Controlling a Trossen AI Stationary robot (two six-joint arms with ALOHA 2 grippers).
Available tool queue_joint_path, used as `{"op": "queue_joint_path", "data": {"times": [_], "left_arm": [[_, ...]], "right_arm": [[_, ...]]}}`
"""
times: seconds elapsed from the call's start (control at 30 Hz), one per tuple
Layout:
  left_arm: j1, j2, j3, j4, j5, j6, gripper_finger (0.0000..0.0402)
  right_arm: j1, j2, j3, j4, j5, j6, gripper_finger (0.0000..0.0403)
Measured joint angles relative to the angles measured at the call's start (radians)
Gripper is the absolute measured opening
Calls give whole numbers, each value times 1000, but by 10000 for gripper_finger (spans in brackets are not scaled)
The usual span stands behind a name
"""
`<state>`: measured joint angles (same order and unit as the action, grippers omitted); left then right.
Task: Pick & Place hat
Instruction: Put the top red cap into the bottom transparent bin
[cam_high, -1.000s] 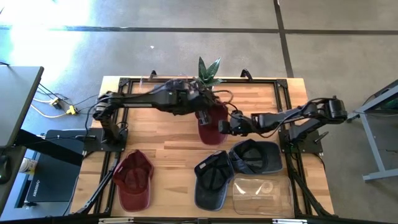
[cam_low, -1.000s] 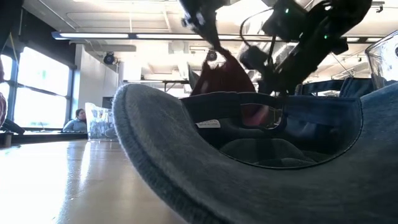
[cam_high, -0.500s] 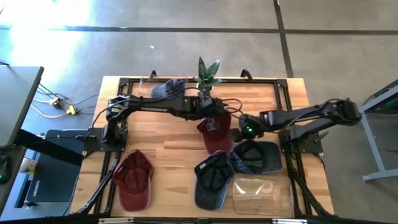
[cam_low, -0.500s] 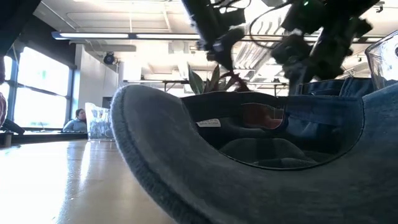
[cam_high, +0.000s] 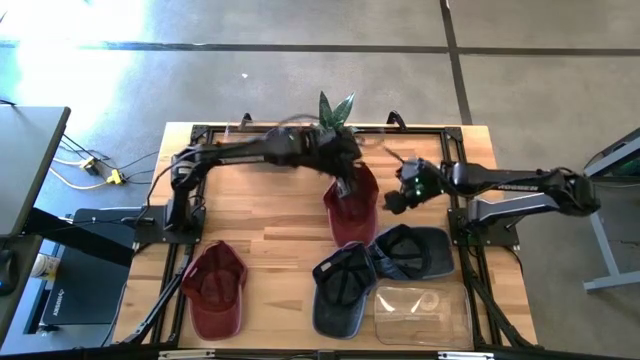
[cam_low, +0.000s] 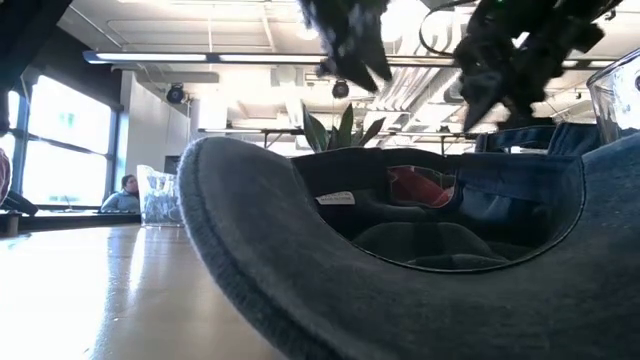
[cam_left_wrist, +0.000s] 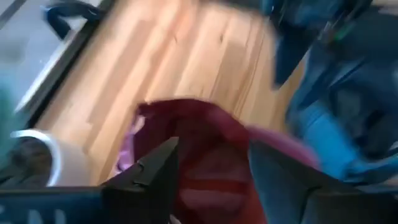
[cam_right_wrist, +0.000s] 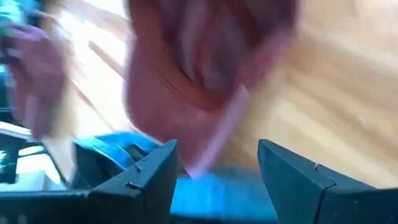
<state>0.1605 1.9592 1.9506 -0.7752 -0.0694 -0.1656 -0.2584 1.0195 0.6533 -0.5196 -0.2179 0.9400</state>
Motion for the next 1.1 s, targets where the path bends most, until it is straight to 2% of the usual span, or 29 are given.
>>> {"op": "queue_joint_path", "data": {"times": [0.1, 0.17, 0.33, 0.47, 0.6, 0.7, 0.87, 0.97, 1.1], "left_arm": [[16, 0, 101, -218, -22, -73, 196], [27, 5, 118, -300, -60, -120, 197], [54, 7, 58, -401, -152, -277, 186], [62, 5, 45, -428, -156, -293, 166], [54, 4, -7, -384, -130, -247, 149], [54, 4, -60, -329, -88, -201, 133], [69, -47, -133, -291, -78, -79, 104], [86, -73, -194, -263, -40, -10, 91], [95, -127, -263, -205, 28, 60, 79]], "right_arm": [[-87, 18, 0, 143, -39, -90, 191], [-150, 40, 0, 233, -55, -128, 169], [-290, 143, 1, 460, -70, -188, 87], [-360, 255, 0, 534, -58, -210, 14], [-381, 362, 0, 589, -26, -194, 18], [-376, 440, 21, 657, -67, -170, 11], [-351, 554, 170, 566, -118, -235, 7], [-334, 607, 277, 381, -173, -321, 3], [-281, 630, 383, 122, -179, -441, 5]]}}
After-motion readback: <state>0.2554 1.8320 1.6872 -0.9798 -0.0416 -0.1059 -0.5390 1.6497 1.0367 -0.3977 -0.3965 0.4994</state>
